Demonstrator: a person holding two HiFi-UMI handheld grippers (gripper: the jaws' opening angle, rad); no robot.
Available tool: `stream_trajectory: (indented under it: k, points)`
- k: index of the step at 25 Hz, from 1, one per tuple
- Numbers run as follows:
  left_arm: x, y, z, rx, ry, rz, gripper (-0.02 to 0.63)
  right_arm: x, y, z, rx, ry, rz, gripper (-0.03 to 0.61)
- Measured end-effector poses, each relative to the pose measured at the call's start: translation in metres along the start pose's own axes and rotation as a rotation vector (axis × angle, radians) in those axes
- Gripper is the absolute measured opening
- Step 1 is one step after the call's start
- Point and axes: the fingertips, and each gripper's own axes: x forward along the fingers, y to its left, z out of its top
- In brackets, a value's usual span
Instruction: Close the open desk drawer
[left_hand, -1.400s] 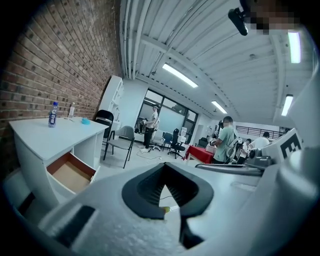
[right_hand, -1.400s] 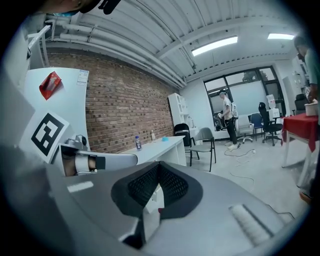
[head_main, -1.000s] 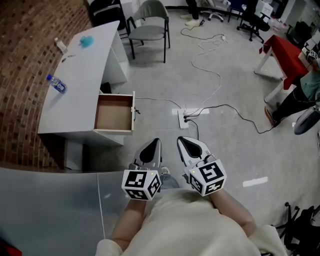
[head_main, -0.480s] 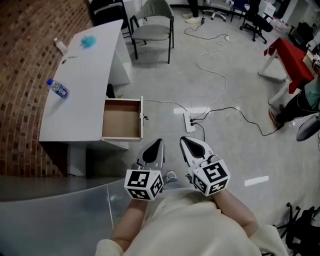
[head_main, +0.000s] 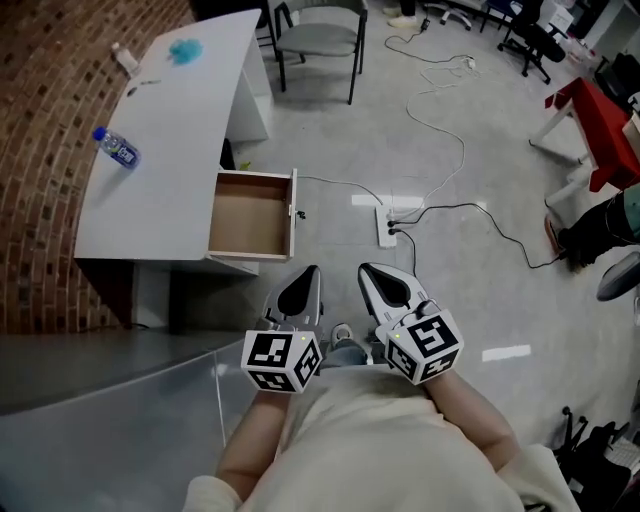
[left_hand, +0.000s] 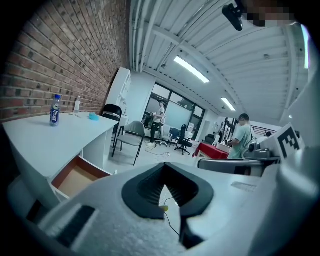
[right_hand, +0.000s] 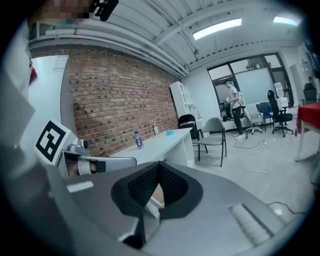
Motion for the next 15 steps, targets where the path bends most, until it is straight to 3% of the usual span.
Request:
stream_trajectory:
  k: [6,15]
  points:
    - [-0.002,0.019,-0.009,-0.036,0.005,0.071,0.006,0.021,0.009,-0.011,0.001,0.057,0.089,0.005]
    - [0.027,0.033,0.002,-0.085,-0.041,0.191,0.006,0.061,-0.015,0.004,-0.019,0.097,0.231,0.005]
